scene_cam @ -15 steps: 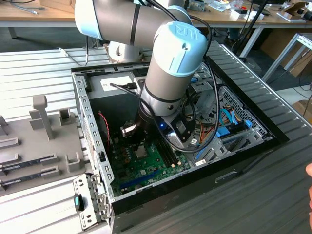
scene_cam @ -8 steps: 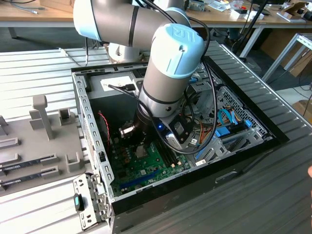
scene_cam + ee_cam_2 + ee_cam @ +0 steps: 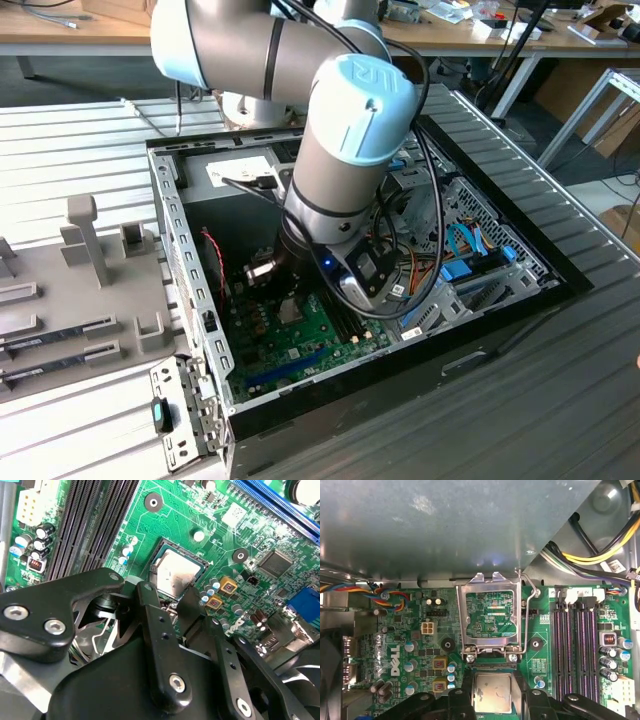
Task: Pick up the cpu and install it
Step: 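Place the cpu into insertion slot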
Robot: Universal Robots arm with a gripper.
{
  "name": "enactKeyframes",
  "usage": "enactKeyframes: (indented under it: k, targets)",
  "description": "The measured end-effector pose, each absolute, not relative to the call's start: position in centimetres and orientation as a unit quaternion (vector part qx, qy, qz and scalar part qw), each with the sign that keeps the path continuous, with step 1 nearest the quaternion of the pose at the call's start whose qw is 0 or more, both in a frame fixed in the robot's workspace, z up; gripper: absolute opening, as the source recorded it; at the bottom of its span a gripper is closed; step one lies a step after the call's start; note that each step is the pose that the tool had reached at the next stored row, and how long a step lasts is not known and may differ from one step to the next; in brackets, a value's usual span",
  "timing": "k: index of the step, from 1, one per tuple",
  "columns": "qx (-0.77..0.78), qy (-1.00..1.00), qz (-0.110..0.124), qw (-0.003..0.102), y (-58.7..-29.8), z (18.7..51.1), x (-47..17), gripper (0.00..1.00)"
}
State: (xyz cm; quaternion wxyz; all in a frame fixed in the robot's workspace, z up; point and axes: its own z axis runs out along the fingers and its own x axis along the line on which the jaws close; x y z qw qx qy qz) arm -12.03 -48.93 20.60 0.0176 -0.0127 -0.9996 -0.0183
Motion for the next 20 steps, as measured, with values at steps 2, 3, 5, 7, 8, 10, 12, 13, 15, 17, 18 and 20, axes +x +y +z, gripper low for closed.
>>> enactKeyframes:
  k: [2,3,5,7,8,10,12,13,15,17,18,20]
  targets:
    - [-0.013,-1.000,-0.018,0.018,-49.04,20.58,-12.03,0.44]
    - [-0.013,-1.000,-0.018,0.018,-49.10,20.55,-12.03,0.44]
    - [-0.013,-1.000,-0.012,0.018,-49.12,20.50,-12.03,0.44]
    - [-0.013,-1.000,-0.006,0.017,-49.12,20.46,-12.02,0.44]
    - [-0.013,-1.000,-0.006,0.018,-49.13,20.44,-12.03,0.44]
    - [-0.013,-1.000,-0.005,0.018,-49.13,20.37,-12.03,0.44]
    - [-0.013,-1.000,-0.005,0.018,-49.12,20.28,-12.03,0.44]
    - [-0.013,-1.000,-0.005,0.018,-49.12,20.27,-12.03,0.44]
    - [-0.013,-1.000,-0.006,0.017,-49.13,20.26,-12.03,0.44]
    - [-0.013,-1.000,-0.006,0.017,-49.12,20.26,-12.03,0.42]
    - [-0.013,-1.000,-0.006,0.017,-49.12,20.26,-12.02,0.37]
    - [-0.013,-1.000,-0.006,0.017,-49.12,20.25,-12.03,0.36]
